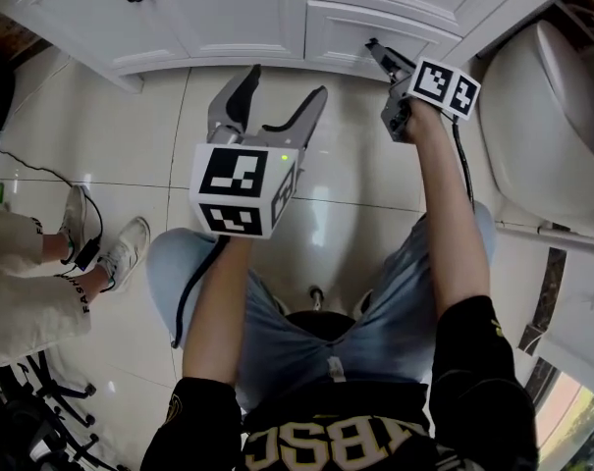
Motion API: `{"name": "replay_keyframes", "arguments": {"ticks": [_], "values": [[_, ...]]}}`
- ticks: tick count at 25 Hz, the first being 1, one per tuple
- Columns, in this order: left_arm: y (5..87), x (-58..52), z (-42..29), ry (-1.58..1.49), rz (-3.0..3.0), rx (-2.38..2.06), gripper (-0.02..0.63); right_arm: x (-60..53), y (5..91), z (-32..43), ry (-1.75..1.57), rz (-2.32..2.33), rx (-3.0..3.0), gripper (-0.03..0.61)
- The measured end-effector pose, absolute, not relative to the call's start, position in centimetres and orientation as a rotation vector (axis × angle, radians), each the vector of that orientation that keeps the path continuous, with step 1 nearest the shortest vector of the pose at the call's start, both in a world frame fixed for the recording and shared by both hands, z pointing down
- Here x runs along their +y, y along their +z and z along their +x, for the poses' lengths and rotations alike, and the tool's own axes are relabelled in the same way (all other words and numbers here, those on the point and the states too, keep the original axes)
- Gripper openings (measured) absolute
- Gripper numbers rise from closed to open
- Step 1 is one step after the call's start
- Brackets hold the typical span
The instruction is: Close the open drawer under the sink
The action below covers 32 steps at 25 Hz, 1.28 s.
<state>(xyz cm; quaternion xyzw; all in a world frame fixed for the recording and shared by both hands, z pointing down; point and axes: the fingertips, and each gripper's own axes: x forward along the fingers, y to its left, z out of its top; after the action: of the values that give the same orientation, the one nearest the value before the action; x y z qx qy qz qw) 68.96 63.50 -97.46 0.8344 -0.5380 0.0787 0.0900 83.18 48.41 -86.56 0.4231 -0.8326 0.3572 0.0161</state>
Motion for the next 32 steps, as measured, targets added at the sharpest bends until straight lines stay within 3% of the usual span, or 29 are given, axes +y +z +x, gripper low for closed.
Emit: {"name": "replay_keyframes", "arguments": {"ticks": [9,19,29,32], "values": [[-100.9,66.2,71.9,0.172,2.564,-1.578,0.362,56.2,-94.9,79.9,0.461,1.178,-2.647,0.113],[-103.6,70.7,74.2,0.128,2.638,-1.557,0.362,66.4,-98.3,83.4,0.15,1.214,-2.575,0.122],[-103.9,74.0,75.2,0.2,2.712,-1.611,0.36,72.8,-103.9,89.0,0.124,1.606,-2.714,0.14],[-103.4,74.3,75.0,0.229,2.717,-1.634,0.359,73.6,-103.6,89.2,0.073,1.664,-2.702,0.187]]}}
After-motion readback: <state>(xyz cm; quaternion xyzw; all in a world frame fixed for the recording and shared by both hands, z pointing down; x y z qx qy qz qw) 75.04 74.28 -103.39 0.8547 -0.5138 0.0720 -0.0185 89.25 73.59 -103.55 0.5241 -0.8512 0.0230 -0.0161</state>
